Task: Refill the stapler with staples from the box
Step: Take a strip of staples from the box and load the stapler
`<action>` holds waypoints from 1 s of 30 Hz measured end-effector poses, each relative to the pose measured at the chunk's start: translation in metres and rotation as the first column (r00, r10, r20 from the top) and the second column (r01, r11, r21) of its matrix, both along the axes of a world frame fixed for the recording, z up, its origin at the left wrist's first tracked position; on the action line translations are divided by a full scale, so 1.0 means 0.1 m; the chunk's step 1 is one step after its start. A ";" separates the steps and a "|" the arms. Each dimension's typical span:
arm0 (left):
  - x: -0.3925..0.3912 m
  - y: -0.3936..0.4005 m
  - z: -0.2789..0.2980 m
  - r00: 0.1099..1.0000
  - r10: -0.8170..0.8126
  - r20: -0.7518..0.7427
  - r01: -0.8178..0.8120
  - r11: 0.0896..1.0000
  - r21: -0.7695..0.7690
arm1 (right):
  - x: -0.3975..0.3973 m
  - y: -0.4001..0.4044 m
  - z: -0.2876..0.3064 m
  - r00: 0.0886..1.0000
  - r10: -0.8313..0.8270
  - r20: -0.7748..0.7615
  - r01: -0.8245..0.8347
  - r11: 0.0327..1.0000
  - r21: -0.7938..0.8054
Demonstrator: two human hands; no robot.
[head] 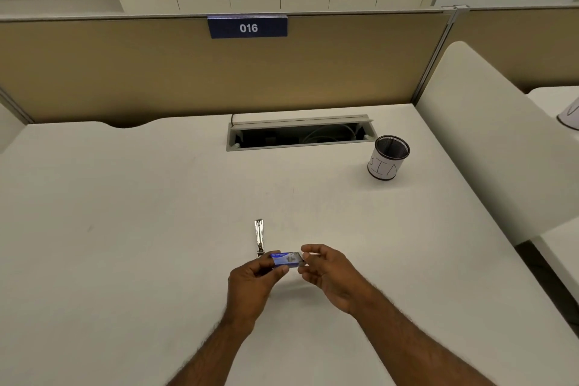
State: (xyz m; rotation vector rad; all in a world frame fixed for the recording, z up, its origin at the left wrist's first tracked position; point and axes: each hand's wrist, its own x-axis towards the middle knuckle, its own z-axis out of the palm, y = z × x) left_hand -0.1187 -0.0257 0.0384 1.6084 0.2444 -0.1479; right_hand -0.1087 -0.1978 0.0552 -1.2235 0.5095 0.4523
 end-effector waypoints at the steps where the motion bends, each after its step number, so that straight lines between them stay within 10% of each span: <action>1: -0.03 0.02 -0.02 1.000 -0.022 -0.023 0.022 1.000 0.009 | -0.02 0.00 -0.03 1.000 0.007 -0.012 -0.007 1.000 0.004; 9: -0.28 0.08 -0.19 0.995 -0.099 -0.030 0.103 0.985 0.142 | -0.21 0.00 -0.21 0.984 0.175 0.039 -0.149 0.919 -0.365; 15: -0.45 0.08 -0.34 0.984 -0.175 0.013 0.156 0.907 0.390 | -0.33 0.05 -0.33 0.908 0.417 0.052 -0.238 0.613 -0.754; 25: -0.48 0.13 -0.44 0.915 -0.392 0.097 0.244 0.728 0.641 | -0.33 0.03 -0.43 0.739 0.674 -0.005 -0.230 0.246 -0.942; 30: -0.43 0.13 -0.42 0.898 -0.427 0.105 0.258 0.706 0.659 | -0.31 -0.01 -0.46 0.681 0.733 -0.009 -0.250 0.221 -0.943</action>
